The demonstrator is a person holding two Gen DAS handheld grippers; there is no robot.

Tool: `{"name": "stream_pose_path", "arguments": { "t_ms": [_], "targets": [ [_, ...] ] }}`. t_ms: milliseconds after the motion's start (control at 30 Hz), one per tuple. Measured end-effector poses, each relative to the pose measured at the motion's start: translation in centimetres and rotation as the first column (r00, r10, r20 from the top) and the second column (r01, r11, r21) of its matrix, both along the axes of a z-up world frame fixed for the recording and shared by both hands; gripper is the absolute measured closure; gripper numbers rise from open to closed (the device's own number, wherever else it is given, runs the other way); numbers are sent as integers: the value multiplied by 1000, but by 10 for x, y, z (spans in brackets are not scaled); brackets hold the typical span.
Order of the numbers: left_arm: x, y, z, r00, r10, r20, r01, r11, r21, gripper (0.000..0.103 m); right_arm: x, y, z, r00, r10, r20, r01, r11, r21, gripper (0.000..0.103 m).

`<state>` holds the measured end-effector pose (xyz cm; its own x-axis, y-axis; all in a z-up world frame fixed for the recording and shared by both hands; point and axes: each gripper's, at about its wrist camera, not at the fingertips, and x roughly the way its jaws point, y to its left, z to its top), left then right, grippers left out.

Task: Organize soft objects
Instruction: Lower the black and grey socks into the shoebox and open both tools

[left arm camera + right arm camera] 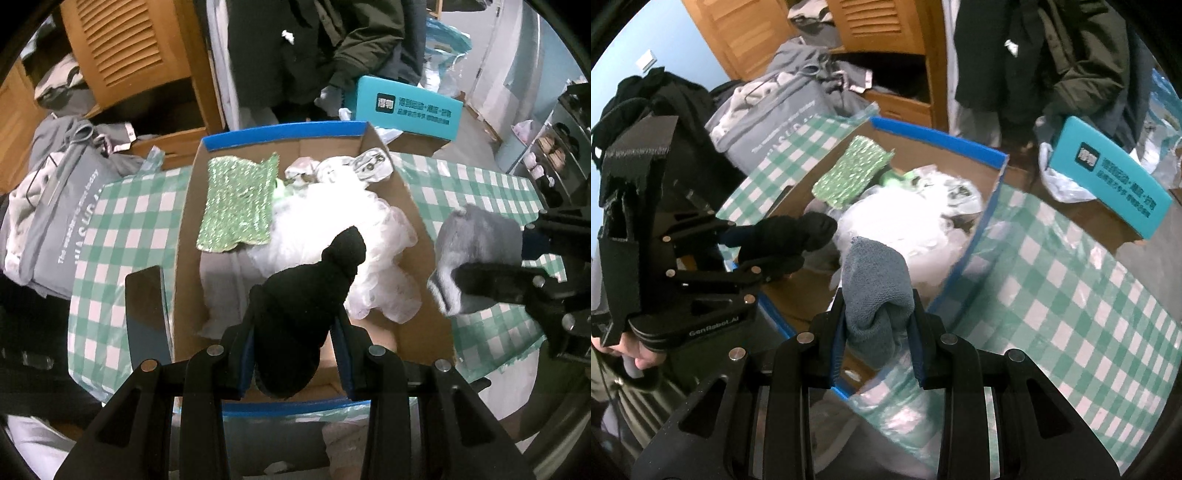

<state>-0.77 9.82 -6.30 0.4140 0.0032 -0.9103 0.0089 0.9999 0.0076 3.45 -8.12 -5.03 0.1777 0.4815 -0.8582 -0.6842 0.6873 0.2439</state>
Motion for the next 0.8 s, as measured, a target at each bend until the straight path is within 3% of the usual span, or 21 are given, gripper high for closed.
{"name": "stream_pose_path", "arguments": {
  "t_ms": [200, 333, 500, 567, 633, 800],
  "targets": [
    [-3, 12, -9, 999, 38, -34, -39, 999, -24, 64, -7, 19, -10, 999, 46, -23, -47, 999, -19, 75],
    [-3, 16, -11, 998, 54, -45, -55, 998, -27, 60, -10, 25, -17, 997, 62, -37, -63, 997, -37, 70],
    [-4, 16, -10, 997, 60, -43, -61, 998, -27, 50, -7, 24, -20, 998, 52, -44, -54, 998, -45, 63],
    [-4, 17, -8, 997, 66, -40, -68, 997, -29, 36, -6, 23, -19, 998, 46, -46, -48, 998, -44, 56],
    [-4, 17, -5, 997, 71, -25, -72, 997, -26, 31, -6, 22, -18, 998, 39, -47, -41, 998, -40, 54],
    [-3, 18, 0, 997, 76, -13, -76, 997, -31, 30, -3, 17, -15, 999, 21, -39, -23, 999, -34, 49]
  ]
}}
